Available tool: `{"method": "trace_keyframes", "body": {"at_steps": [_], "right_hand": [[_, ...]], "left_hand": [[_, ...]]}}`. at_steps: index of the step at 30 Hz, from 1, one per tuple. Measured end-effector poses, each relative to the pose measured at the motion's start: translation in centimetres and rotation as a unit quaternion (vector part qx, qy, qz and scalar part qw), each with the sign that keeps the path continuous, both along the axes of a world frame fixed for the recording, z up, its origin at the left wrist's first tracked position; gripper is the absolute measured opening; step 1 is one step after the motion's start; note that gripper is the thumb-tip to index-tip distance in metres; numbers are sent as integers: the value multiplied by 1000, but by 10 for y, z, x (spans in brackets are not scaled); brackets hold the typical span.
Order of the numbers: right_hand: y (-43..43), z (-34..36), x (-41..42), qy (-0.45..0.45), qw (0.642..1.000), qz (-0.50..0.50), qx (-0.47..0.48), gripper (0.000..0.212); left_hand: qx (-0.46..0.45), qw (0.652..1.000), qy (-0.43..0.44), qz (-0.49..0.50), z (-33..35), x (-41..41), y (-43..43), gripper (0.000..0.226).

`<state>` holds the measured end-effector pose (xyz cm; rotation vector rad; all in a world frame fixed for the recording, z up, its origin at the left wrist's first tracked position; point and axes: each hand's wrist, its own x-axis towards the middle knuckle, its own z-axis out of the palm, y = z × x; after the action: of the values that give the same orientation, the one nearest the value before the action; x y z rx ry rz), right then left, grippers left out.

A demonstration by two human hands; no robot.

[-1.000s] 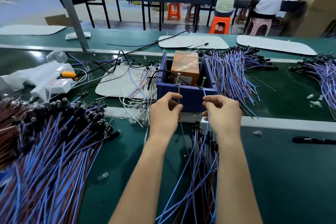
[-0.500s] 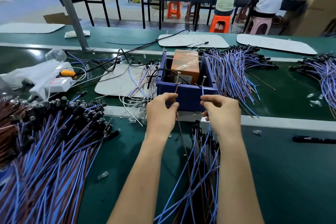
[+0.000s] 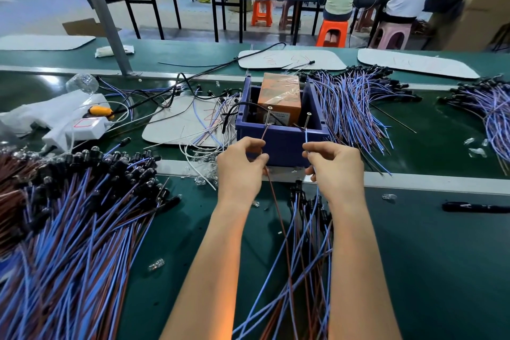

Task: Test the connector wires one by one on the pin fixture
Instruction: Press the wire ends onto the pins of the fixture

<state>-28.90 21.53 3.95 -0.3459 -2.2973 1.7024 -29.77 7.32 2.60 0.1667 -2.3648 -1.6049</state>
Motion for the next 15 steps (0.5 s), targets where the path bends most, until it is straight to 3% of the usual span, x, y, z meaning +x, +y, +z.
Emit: {"method": "trace_keyframes", "body": {"at_steps": [7,15], "right_hand": [[2,4,2,16,1000,-4,-24,23],[12,59,33,158,975,-31,-154,29]], "left_hand": [[2,1000,-2,-24,11,6,1,19],[115,984,126,-58,82,38,-1,32]]}}
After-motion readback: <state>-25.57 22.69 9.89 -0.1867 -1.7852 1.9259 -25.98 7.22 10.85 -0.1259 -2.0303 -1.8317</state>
